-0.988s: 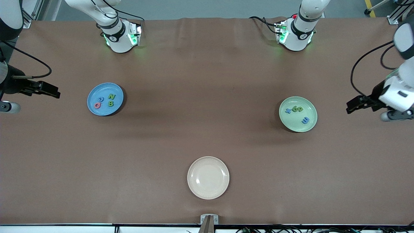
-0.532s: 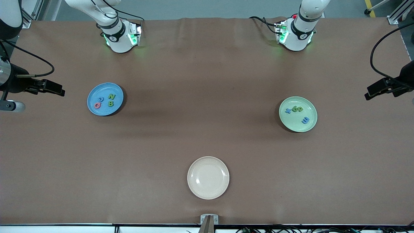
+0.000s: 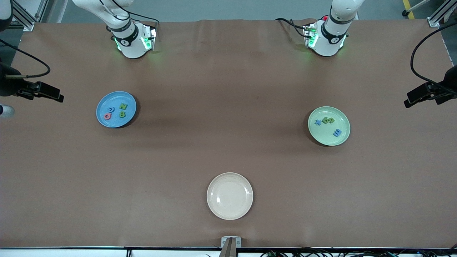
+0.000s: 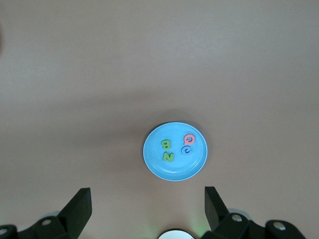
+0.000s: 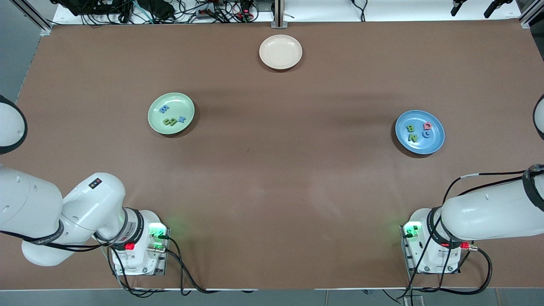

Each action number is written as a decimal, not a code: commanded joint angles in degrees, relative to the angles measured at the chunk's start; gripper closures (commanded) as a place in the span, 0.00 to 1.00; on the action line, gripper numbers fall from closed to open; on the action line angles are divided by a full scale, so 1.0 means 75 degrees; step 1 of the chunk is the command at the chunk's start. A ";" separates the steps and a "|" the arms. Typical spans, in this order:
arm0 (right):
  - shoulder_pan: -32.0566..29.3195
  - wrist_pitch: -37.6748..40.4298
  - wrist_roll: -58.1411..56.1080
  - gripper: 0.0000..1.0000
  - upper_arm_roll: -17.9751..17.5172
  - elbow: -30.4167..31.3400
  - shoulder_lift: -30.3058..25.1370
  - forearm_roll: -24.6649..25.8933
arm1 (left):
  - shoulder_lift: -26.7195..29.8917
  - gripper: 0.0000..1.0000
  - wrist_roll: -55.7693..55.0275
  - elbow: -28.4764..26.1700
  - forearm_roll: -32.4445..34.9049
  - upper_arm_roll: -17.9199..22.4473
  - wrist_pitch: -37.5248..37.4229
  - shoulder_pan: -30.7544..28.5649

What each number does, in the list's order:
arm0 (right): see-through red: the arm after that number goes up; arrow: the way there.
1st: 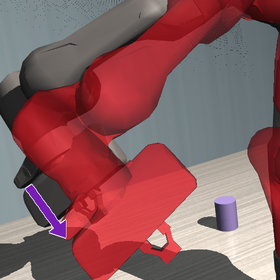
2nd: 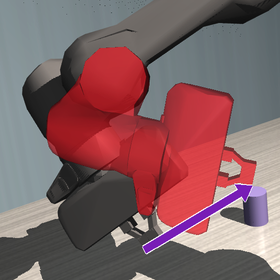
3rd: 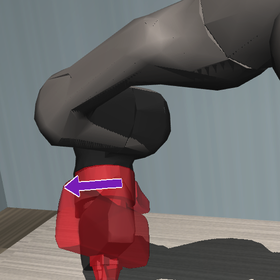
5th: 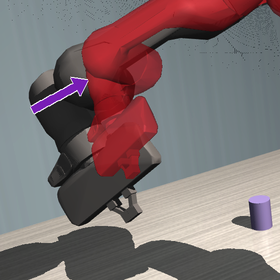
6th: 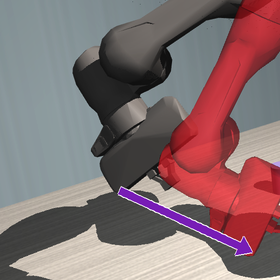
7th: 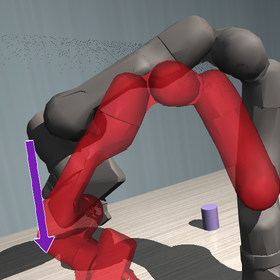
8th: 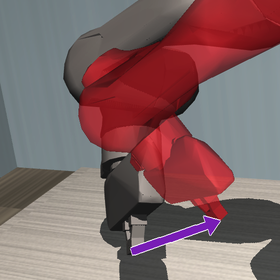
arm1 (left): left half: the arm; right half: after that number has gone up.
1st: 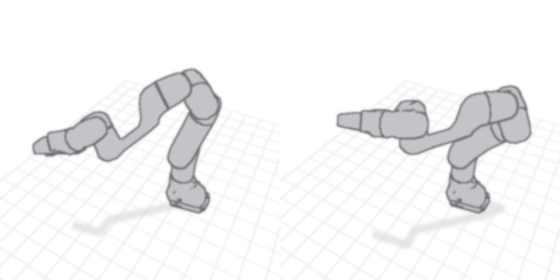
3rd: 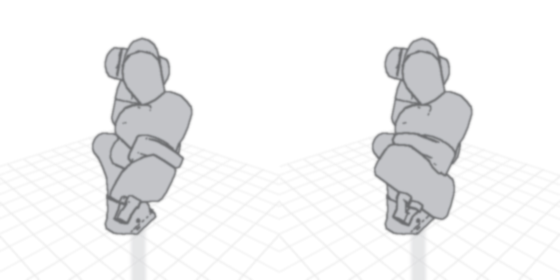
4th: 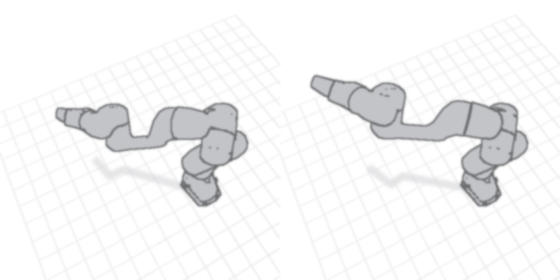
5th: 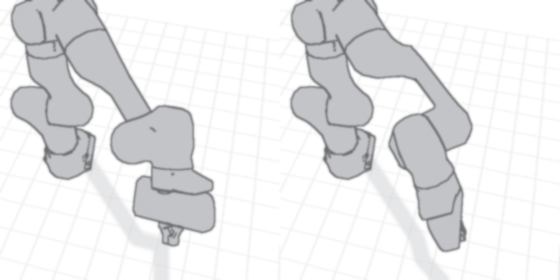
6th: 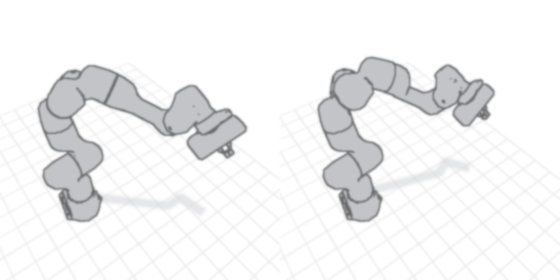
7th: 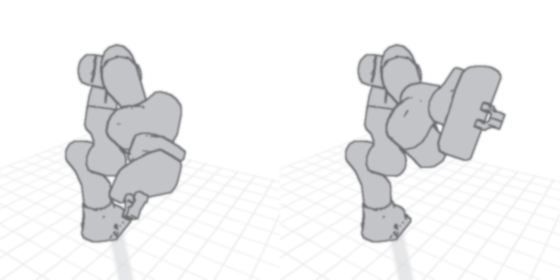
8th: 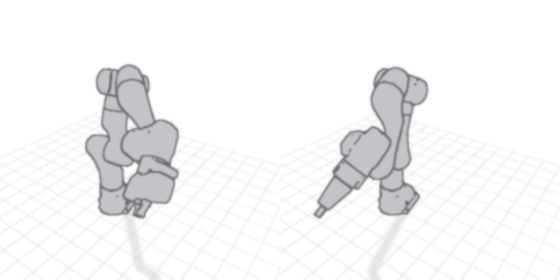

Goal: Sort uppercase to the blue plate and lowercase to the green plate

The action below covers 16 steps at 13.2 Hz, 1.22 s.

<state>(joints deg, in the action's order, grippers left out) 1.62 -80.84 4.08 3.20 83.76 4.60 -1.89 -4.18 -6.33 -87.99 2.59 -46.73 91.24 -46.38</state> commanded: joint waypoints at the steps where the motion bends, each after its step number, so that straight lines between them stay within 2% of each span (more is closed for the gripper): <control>1: -0.0227 -0.0003 -0.0216 0.00 -0.0321 0.0282 -0.0378 0.0123 | 0.0123 0.01 0.0187 0.0072 -0.0134 0.2435 -0.0130 0.2424; 4: -0.0286 -0.0026 -0.0392 0.00 -0.0321 0.0433 -0.0519 0.0123 | 0.0321 0.01 0.0187 -0.0010 -0.0146 0.5086 -0.0142 0.5086; 5: -0.0286 -0.0108 -0.0392 0.00 -0.0321 0.0585 -0.0636 0.0123 | 0.0357 0.01 0.0187 -0.0033 -0.0157 0.5743 -0.0154 0.5756; 7: -0.0251 -0.0260 -0.0392 0.00 -0.0321 0.0890 -0.0893 0.0123 | 0.0474 0.01 0.0199 -0.0150 -0.0204 0.6497 -0.0154 0.6487; 12: -0.0274 -0.0354 -0.0533 0.00 -0.0333 0.1289 -0.1304 0.0123 | 0.0896 0.01 0.0199 -0.0537 -0.0368 0.6547 -0.0107 0.6443; 16: -0.0286 -0.0682 -0.0533 0.00 -0.0333 0.1956 -0.1854 0.0123 | 0.0897 0.01 0.0199 -0.0514 -0.0497 0.6547 -0.0084 0.6419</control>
<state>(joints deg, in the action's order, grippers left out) 0.74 -84.00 0.80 1.73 93.76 -5.18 -1.42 1.12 -6.26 -90.49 0.19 2.04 90.40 1.91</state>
